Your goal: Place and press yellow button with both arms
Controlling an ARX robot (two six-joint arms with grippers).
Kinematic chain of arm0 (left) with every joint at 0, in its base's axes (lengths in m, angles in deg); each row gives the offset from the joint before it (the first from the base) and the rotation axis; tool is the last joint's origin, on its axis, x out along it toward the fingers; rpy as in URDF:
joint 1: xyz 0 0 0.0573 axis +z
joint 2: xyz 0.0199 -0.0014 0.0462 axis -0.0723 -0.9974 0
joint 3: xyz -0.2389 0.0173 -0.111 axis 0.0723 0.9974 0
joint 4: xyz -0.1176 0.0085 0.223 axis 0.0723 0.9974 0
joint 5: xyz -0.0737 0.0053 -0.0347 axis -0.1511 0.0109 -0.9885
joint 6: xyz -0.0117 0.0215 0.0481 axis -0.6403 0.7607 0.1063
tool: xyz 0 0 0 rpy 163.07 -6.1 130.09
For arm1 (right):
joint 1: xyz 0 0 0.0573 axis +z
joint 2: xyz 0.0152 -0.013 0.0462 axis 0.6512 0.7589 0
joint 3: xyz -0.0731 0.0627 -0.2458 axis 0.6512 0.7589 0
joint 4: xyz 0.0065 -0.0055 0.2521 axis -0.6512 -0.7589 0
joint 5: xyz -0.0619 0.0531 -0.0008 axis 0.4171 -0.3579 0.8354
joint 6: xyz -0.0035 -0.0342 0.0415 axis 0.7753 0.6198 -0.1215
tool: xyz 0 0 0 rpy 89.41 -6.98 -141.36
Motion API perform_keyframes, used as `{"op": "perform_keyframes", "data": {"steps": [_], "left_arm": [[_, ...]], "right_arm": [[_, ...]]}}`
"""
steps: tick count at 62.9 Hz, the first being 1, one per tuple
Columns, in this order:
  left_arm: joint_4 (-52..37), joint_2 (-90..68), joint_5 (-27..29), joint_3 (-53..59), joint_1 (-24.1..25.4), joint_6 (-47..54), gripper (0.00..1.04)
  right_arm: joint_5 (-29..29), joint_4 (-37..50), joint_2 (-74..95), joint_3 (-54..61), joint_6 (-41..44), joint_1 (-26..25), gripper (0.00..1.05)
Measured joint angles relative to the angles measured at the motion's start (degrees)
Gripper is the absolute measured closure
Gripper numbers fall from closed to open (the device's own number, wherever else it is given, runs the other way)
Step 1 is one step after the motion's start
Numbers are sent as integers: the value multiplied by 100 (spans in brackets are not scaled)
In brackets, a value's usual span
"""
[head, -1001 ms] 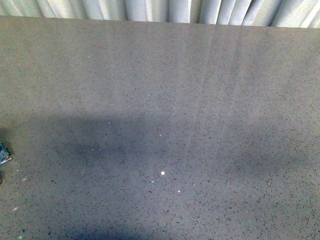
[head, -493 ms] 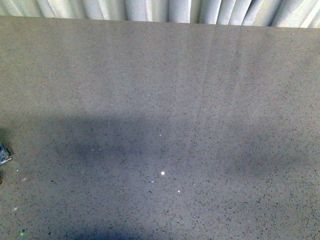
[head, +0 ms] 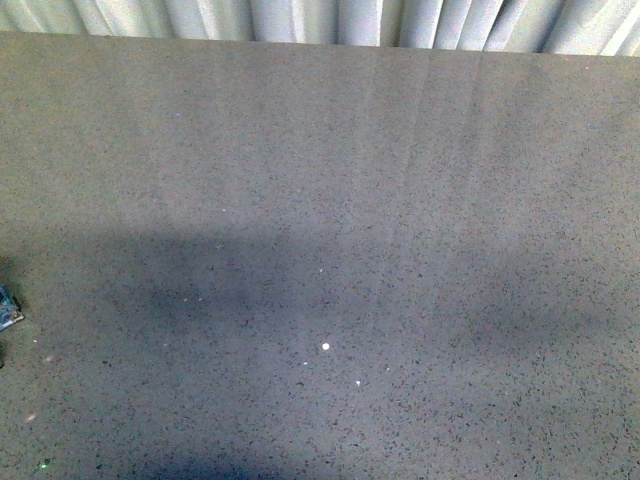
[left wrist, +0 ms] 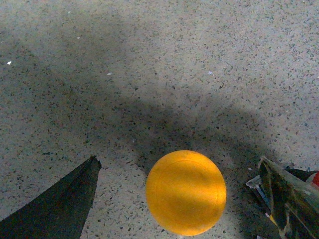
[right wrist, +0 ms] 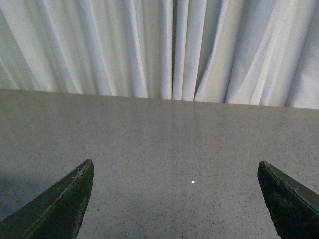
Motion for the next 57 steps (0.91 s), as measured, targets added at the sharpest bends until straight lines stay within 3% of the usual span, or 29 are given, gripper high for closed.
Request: {"op": "perform_keyframes", "data": {"steps": [22,25,57], "left_arm": [[17,-44,2,-4,-33,55,65],[17,-44,4,-7,-44,57,69],[175,70,37,-31,-87,70,70]], "right_arm": [[-2,0,0,0,0,0,9],[-2,0,0,0,0,-2,9],[-2,0,0,0,0,0,9]]}}
